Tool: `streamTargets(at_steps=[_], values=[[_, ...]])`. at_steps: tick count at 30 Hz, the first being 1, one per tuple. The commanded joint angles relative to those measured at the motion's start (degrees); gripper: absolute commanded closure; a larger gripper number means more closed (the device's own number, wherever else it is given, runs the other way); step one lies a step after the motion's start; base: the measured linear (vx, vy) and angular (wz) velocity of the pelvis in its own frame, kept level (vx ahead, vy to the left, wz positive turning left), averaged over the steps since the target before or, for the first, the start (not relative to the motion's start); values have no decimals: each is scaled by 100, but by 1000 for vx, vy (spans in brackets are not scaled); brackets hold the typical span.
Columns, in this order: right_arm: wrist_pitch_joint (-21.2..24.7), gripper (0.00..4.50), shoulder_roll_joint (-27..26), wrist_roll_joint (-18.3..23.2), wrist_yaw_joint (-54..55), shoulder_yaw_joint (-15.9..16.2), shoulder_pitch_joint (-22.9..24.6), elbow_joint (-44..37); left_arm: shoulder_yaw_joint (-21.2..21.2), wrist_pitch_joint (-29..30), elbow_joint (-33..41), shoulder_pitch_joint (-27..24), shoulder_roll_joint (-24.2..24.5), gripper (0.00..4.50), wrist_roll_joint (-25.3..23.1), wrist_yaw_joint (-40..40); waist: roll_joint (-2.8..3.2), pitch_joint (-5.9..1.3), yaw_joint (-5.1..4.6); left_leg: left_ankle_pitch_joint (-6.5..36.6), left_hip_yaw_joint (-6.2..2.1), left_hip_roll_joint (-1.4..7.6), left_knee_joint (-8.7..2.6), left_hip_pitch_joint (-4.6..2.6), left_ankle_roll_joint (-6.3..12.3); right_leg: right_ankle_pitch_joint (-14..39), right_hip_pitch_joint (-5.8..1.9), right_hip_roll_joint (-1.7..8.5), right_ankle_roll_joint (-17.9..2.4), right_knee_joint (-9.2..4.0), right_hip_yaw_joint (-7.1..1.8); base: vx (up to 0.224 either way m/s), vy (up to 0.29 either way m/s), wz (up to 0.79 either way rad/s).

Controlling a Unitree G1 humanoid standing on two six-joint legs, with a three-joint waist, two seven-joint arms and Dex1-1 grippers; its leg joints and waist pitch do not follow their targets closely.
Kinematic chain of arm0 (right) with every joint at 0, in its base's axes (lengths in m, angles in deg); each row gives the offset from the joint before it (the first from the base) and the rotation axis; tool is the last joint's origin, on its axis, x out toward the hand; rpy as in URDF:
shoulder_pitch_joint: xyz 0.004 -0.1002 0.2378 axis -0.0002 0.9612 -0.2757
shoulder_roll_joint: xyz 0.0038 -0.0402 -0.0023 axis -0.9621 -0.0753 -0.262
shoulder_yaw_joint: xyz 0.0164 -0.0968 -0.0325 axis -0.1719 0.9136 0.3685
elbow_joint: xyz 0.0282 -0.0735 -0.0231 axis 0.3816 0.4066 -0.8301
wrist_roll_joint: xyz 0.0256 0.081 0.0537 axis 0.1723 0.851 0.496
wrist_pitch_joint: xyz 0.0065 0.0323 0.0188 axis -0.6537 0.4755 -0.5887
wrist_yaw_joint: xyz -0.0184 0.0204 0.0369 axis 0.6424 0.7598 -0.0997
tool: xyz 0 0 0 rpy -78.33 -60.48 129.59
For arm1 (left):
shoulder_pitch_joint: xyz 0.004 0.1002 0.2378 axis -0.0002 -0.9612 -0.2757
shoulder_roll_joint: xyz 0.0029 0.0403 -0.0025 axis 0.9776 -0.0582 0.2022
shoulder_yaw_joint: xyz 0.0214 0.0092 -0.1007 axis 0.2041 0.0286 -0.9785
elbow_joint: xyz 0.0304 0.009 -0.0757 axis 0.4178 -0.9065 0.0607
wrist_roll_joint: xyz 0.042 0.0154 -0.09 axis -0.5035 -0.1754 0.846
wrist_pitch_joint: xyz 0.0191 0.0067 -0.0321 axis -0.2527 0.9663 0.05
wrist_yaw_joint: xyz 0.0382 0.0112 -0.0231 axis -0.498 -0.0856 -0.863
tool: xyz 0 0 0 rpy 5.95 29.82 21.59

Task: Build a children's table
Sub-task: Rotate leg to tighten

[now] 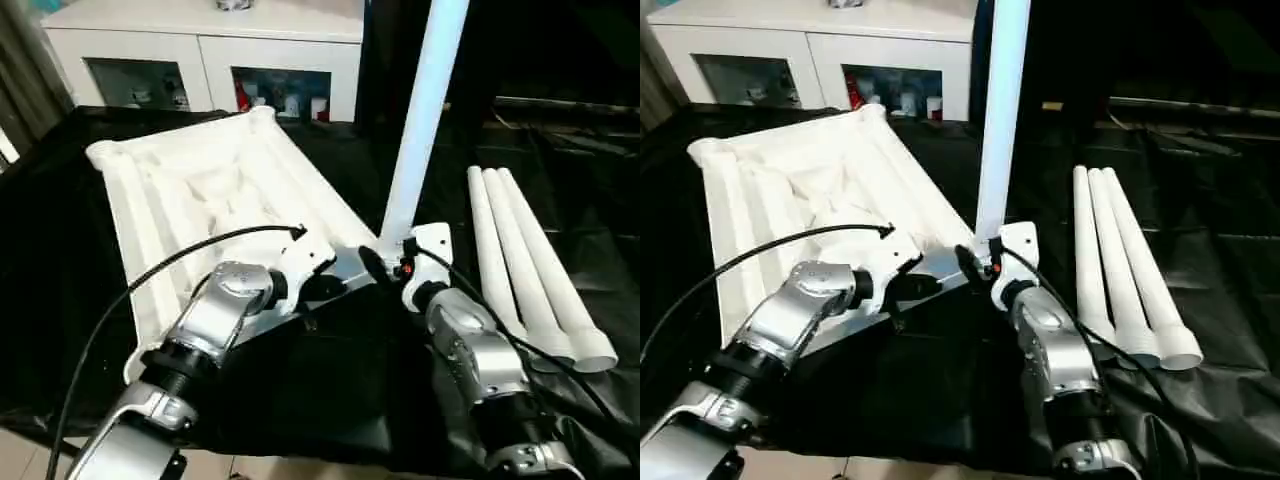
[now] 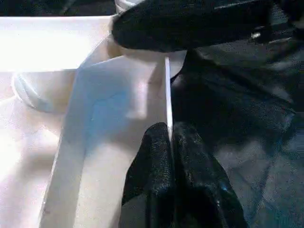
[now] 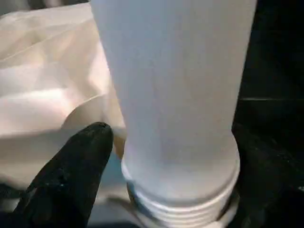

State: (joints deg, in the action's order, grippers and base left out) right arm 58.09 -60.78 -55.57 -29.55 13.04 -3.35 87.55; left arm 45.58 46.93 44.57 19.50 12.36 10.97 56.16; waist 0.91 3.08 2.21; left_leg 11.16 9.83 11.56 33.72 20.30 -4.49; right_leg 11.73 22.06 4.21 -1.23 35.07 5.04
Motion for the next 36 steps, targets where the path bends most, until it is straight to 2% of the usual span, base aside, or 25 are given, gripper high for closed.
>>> streamTargets(at_steps=[1, 2, 3, 4, 6, 10, 13, 16, 20, 23, 26, 27, 29, 30, 31, 33, 36], values=[[183, 47, 331, 202, -983, 528, 279, -691, 123, -341, 276, -151, 201, 450, 216, 651, 32, -387, 58, 627, -60, 166, -361, 12, 376, -3, -362, 386, -1303, -363, -332, 0, 0, 0], [209, 47, 626, 197, -1358, 689, 450, -971, 110, -439, 419, -253, 382, 450, 348, 981, 31, -385, 52, 627, -53, 174, -359, 19, 405, -58, -357, 393, -1315, -348, -338, 0, 0, 0], [209, 47, 626, 197, -1358, 689, 450, -971, 110, -439, 419, -253, 382, 450, 348, 981, 38, -375, 45, 686, -48, 178, -372, 25, 437, -19, -344, 394, -1326, -357, -333, 0, 0, 0], [263, 47, 968, 212, -1809, 826, 644, -1284, 80, -493, 638, -383, 610, 450, 543, 1395, 53, -361, 56, 805, -49, 176, -378, 4, 396, 204, -337, 394, -1310, -382, -331, 0, 0, 0], [283, 47, 1214, 211, -2097, 877, 739, -1442, 60, -429, 827, -468, 818, 450, 676, 1721, 58, -336, 52, 1071, -43, 193, -400, -15, 318, 684, -304, 406, -1290, -423, -339, 0, 0, 0], [358, 47, 1414, 223, -2291, 898, 764, -1592, 57, -462, 896, -518, 984, 450, 705, 1919, 66, -323, 79, 1211, -38, 199, -410, -42, 201, 955, -264, 401, -1274, -442, -349, 0, 0, 0], [321, 47, 1488, 198, -2302, 922, 716, -1585, 80, -514, 895, -544, 1042, 450, 722, 1967, 72, -334, 110, 1120, -43, 195, -408, -32, 169, 815, -277, 400, -1266, -424, -350, 0, 0, 0], [316, 47, 1506, 178, -2341, 925, 679, -1551, 86, -527, 914, -563, 1061, 450, 711, 1989, 53, -354, 119, 910, -42, 179, -387, -8, 207, 499, -302, 402, -1302, -386, -348, 0, 0, 0], [297, 47, 1521, 99, -2367, 963, 628, -1484, 77, -515, 938, -580, 1053, 450, 683, 1996, 32, -351, 116, 866, -38, 179, -384, -10, 243, 542, -298, 403, -1305, -388, -342, 0, 0, 0], [307, 82, 1528, 95, -2342, 977, 605, -1453, 79, -521, 928, -577, 1053, 450, 688, 1976, 37, -355, 120, 837, -39, 182, -380, -11, 238, 544, -299, 401, -1295, -382, -344, 0, 0, 0], [316, 93, 1516, 110, -2337, 965, 598, -1440, 86, -532, 912, -573, 1060, 450, 675, 1967, 42, -355, 121, 811, -39, 178, -376, -9, 248, 519, -301, 404, -1292, -379, -345, 0, 0, 0], [317, 106, 1512, 114, -2343, 965, 600, -1430, 86, -525, 915, -574, 1062, 450, 676, 1963, 27, -354, 119, 817, -37, 179, -377, -8, 250, 530, -302, 401, -1289, -382, -344, 0, 0, 0], [279, 126, 1509, 67, -2350, 993, 617, -1402, 91, -520, 923, -580, 1069, 450, 674, 1963, 61, -357, 124, 804, -42, 177, -374, -7, 244, 528, -304, 405, -1288, -376, -342, 0, 0, 0], [261, 130, 1509, 40, -2366, 1025, 638, -1398, 92, -518, 916, -577, 1069, 450, 671, 1960, 24, -360, 118, 801, -39, 175, -373, -5, 248, 516, -310, 400, -1284, -374, -341, 0, 0, 0], [261, 130, 1510, 41, -2370, 1029, 642, -1401, 92, -518, 914, -576, 1068, 450, 670, 1958, 25, -360, 119, 788, -38, 171, -370, 0, 254, 512, -313, 400, -1280, -374, -342, 0, 0, 0], [276, 161, 1509, 46, -2395, 1063, 659, -1423, 95, -526, 903, -558, 1077, 450, 647, 1942, 25, -358, 117, 793, -37, 174, -369, -6, 257, 546, -306, 399, -1275, -377, -342, 0, 0, 0], [243, 171, 1496, -11, -2332, 1087, 659, -1412, 87, -525, 883, -545, 1078, 450, 631, 1909, 34, -360, 118, 786, -38, 175, -368, -7, 251, 537, -304, 399, -1280, -378, -342, 0, 0, 0]])
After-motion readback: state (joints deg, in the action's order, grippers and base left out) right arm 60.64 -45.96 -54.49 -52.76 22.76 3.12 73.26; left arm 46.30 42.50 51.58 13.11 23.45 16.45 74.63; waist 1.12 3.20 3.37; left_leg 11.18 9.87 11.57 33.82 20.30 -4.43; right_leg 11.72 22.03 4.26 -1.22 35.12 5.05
